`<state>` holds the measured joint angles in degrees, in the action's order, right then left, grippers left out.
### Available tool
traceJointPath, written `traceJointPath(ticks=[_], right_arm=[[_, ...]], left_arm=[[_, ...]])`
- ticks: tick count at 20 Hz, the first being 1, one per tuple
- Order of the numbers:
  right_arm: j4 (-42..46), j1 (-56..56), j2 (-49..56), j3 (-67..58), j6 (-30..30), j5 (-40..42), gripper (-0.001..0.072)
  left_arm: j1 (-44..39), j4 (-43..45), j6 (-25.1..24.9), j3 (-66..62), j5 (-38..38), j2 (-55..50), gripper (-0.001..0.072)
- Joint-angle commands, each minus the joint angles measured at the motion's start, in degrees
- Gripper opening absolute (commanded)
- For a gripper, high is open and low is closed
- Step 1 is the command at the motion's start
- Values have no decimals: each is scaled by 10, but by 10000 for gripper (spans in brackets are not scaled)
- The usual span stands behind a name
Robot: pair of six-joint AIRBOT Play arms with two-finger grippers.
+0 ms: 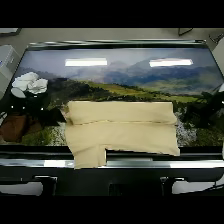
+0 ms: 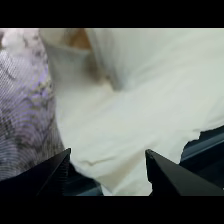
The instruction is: Fold the clothes and pants, and hang the long-sleeved shirts on hangers.
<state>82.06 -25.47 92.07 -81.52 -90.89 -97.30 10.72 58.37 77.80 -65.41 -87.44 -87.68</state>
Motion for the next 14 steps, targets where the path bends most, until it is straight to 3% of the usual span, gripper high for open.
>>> traceJointPath(ticks=[1, 3, 6, 12, 14], right_arm=[[-3, -42, -57, 85, 8, -6, 612], [-3, -42, -71, 111, 12, -2, 612], [-10, -42, -74, 111, 11, -5, 610], [-10, -42, -76, 111, 11, -7, 607], [-10, -42, -76, 111, 12, -10, 607]], left_arm=[[13, -10, -42, 194, 47, 93, 528], [14, -50, -82, 295, 72, 139, 527], [10, -70, -96, 369, 98, 165, 522], [-41, -133, -105, 399, 174, 164, 516], [-52, -135, -103, 399, 191, 164, 479]])
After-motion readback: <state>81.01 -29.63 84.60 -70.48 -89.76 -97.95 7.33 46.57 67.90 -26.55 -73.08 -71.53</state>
